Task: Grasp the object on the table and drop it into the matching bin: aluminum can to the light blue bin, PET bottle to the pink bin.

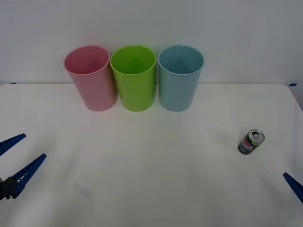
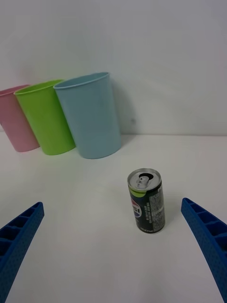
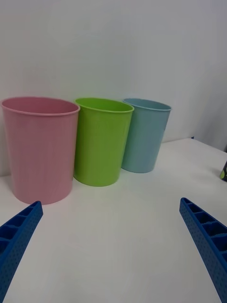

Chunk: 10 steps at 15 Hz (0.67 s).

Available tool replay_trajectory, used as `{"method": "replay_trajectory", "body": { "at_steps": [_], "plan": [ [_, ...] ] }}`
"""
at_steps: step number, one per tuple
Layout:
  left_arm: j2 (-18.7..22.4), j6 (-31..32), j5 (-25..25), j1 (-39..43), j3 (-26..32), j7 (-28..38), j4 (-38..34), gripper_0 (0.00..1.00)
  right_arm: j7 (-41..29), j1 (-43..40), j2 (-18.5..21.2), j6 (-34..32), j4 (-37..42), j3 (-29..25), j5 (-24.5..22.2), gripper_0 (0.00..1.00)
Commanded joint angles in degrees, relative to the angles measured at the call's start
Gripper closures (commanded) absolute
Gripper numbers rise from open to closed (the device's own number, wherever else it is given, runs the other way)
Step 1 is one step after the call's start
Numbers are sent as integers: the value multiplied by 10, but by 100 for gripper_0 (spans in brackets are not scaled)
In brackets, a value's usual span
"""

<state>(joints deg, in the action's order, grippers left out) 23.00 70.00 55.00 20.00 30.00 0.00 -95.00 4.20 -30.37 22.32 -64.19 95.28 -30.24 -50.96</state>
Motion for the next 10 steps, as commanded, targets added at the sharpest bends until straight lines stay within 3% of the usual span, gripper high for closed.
{"method": "replay_trajectory", "body": {
  "at_steps": [1, 6, 10],
  "plan": [
    [0, 0, 0, 0, 0, 0, 0, 0, 17, 0, 0, 5, -21, 7, 4, 0],
    [0, 0, 0, 0, 0, 0, 0, 0, 52, 8, 0, 29, -50, 31, 9, 0],
    [0, 0, 0, 0, 0, 0, 0, 0, 122, 13, 0, 103, -50, 72, 36, 0]
  ]
}}
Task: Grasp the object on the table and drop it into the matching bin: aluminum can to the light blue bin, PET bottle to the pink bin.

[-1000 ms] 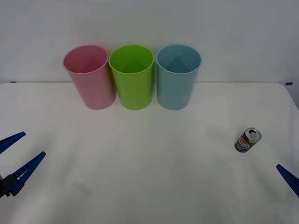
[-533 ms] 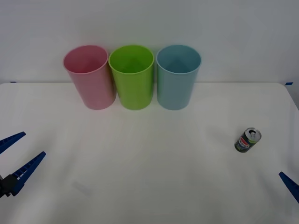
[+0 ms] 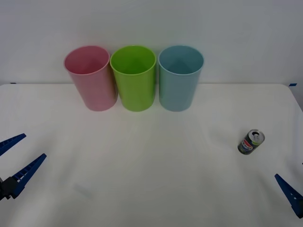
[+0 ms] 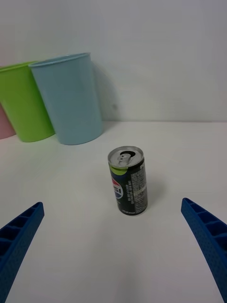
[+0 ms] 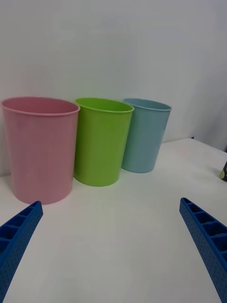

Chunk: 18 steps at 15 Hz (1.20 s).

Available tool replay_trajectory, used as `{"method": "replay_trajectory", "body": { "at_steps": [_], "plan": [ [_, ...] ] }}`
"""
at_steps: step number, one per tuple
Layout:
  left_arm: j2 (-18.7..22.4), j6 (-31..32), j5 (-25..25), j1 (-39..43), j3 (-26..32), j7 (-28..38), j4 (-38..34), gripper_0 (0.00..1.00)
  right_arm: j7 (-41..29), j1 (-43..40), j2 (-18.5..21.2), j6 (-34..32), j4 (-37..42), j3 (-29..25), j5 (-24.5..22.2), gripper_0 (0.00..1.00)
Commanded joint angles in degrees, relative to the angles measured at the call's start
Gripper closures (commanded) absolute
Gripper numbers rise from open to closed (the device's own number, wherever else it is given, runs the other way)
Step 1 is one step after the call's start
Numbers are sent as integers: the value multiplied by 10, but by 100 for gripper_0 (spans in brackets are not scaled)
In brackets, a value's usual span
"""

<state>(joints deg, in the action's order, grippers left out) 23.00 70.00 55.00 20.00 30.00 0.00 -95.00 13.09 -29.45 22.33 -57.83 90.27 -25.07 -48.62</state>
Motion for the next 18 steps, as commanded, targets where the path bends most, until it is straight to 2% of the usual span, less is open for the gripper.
{"method": "replay_trajectory", "body": {
  "at_steps": [1, 8, 11, 18],
  "plan": [
    [0, 0, 0, 0, 0, 0, 0, 0, 34, 5, 0, 54, 0, 28, 13, 0],
    [0, 0, 0, 0, 0, 0, 0, 0, 41, 33, -1, 165, 0, 95, 26, 0],
    [0, 0, 0, 0, 0, 0, 0, 0, 46, 48, -15, 196, 0, 102, 18, 0],
    [0, 0, 0, 0, 0, 0, 0, 0, 48, 139, -30, 200, -92, 112, -1, 0]
  ]
}}
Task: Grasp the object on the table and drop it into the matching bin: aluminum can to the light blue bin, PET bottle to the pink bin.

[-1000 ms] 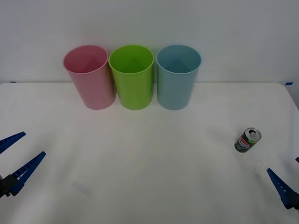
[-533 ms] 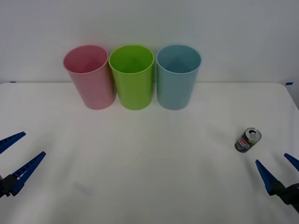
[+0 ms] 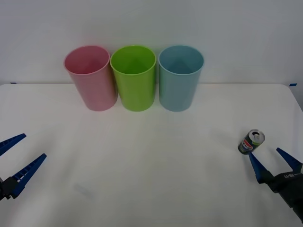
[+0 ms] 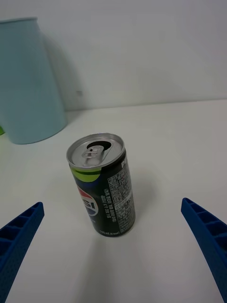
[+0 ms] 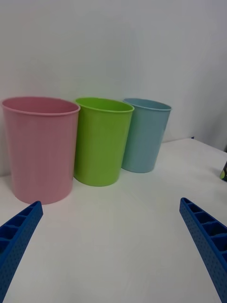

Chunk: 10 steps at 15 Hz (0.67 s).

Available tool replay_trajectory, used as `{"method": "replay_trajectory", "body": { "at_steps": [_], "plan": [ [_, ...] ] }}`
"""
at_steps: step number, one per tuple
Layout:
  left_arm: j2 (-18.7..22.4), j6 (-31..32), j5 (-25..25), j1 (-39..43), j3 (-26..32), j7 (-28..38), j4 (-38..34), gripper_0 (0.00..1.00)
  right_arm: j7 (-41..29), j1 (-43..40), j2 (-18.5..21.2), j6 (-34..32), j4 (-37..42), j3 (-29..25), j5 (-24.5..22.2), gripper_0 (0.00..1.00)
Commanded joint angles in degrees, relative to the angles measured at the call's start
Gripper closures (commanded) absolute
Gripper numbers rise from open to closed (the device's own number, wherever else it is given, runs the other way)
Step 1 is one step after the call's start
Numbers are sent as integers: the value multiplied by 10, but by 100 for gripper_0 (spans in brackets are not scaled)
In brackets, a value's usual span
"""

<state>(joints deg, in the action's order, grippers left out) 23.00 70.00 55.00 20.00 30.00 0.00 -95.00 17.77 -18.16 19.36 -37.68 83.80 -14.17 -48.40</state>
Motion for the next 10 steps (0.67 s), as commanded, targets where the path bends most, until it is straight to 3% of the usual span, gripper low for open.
{"method": "replay_trajectory", "body": {
  "at_steps": [1, 10],
  "plan": [
    [0, 0, 0, 0, 0, 0, 0, 0, 3, 37, 0, -1, -36, 5, -6, 0],
    [0, 0, 0, 0, 0, 0, 0, 0, 24, 125, 0, 11, -121, 21, -6, 0]
  ]
}}
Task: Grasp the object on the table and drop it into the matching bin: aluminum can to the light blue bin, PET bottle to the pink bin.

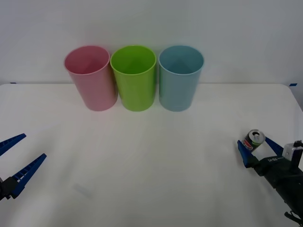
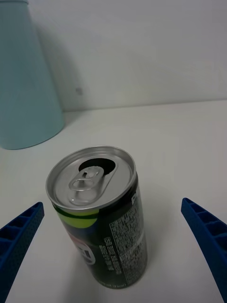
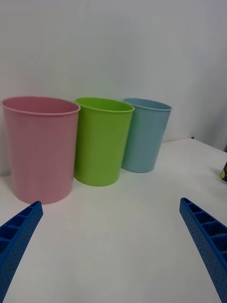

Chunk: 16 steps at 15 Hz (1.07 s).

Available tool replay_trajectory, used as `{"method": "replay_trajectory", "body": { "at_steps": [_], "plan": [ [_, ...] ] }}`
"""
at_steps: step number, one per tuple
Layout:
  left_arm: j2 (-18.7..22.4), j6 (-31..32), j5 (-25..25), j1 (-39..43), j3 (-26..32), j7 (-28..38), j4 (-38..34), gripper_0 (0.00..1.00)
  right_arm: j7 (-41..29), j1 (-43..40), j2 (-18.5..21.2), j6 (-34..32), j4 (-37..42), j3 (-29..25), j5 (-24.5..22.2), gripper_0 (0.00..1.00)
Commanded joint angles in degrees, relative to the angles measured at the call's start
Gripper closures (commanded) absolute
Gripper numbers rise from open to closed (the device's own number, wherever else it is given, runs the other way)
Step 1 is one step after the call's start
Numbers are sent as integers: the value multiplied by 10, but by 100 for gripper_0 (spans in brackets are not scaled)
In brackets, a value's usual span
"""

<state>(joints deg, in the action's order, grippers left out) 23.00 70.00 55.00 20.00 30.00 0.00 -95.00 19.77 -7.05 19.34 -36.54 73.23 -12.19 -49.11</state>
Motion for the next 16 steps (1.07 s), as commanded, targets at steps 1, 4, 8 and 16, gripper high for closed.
{"method": "replay_trajectory", "body": {
  "at_steps": [1, 4, 8, 16],
  "plan": [
    [0, 0, 0, 0, 0, 0, 0, 0, 7, 24, 0, 0, -25, 1, 1, 0],
    [0, 0, 0, 0, 0, 0, 0, 0, 12, 44, 0, 1, -47, 1, 1, 0],
    [0, 0, 0, 0, 0, 0, 0, 0, 14, 53, 0, 0, -56, 4, 1, 0],
    [0, 0, 0, 0, 0, 0, 0, 0, 19, 52, 0, -3, -56, 3, 8, 100]
  ]
}}
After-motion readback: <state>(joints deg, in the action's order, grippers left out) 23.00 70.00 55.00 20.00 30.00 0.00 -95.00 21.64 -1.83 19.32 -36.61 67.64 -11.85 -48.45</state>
